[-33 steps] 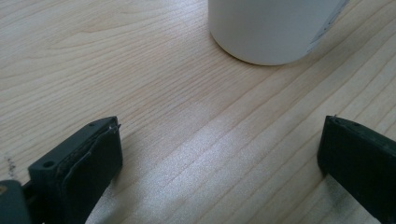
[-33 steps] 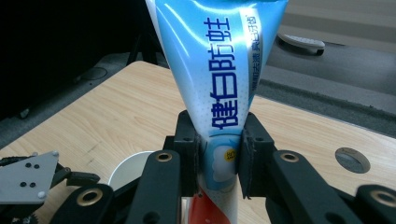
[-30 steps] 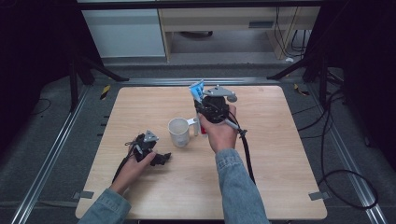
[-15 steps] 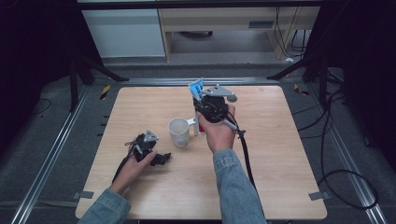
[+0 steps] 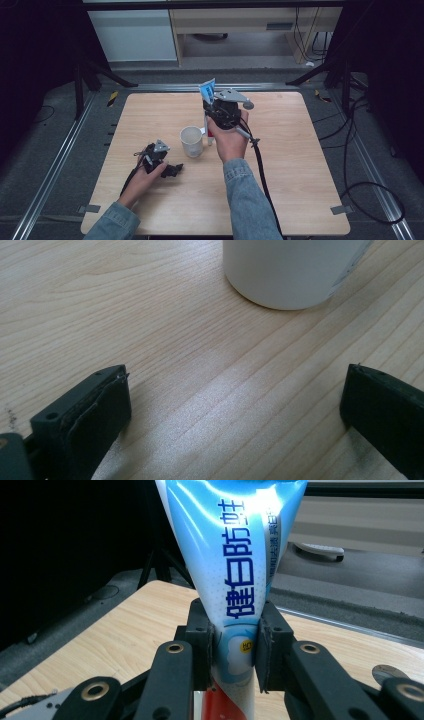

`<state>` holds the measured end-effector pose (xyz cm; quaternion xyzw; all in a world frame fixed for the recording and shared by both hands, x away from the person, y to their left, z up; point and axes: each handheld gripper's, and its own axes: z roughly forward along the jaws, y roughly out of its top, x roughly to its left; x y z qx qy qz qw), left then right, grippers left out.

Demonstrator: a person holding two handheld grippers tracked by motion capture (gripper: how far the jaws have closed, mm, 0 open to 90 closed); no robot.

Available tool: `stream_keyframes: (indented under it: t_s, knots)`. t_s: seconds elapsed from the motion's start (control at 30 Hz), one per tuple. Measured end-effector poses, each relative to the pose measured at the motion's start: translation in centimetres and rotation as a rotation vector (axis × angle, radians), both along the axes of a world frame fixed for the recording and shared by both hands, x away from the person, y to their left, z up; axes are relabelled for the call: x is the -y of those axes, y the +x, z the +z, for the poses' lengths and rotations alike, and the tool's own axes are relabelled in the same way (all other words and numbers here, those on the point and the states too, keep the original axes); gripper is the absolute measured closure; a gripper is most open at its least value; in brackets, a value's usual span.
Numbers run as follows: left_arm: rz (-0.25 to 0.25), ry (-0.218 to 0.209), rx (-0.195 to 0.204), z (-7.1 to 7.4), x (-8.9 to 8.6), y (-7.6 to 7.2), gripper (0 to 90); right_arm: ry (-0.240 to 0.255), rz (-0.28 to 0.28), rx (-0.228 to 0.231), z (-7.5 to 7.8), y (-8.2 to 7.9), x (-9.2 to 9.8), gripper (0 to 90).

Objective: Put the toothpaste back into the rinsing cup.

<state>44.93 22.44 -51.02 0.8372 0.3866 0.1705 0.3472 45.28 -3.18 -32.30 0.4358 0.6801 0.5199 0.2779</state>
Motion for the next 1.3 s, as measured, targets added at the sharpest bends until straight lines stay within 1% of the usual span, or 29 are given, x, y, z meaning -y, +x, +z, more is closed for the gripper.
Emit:
stream_keyframes:
  t_s: [0.1, 0.33, 0.7, 0.87, 0.93, 1.0, 1.3]
  knots:
    - [0.0, 0.0, 0.0, 0.0, 0.0, 0.0, 0.0, 0.012, 0.0, 0.003, 0.2, 0.0, -0.1, 72.3]
    - [0.0, 0.0, 0.0, 0.0, 0.0, 0.0, 0.0, 0.012, -0.005, 0.024, 0.6, 0.2, -0.6, 72.2]
    - [0.0, 0.0, 0.0, 0.0, 0.0, 0.0, 0.0, 0.006, -0.007, 0.044, 0.8, 0.2, -0.6, 72.2]
    - [0.001, -0.001, 0.0, 0.0, 0.0, 0.0, 0.0, 0.014, -0.007, 0.059, 1.1, 0.3, -0.8, 72.2]
    - [-0.002, 0.002, -0.001, 0.0, 0.0, 0.0, 0.0, 0.021, -0.006, 0.066, 1.2, 0.3, -1.0, 72.2]
    - [-0.002, 0.002, -0.001, 0.0, 0.0, 0.0, 0.0, 0.018, -0.007, 0.071, 1.1, 0.4, -1.0, 72.2]
    - [-0.002, 0.002, -0.001, 0.0, 0.0, 0.0, 0.0, 0.029, 0.005, 0.079, 1.0, 0.6, -1.8, 72.2]
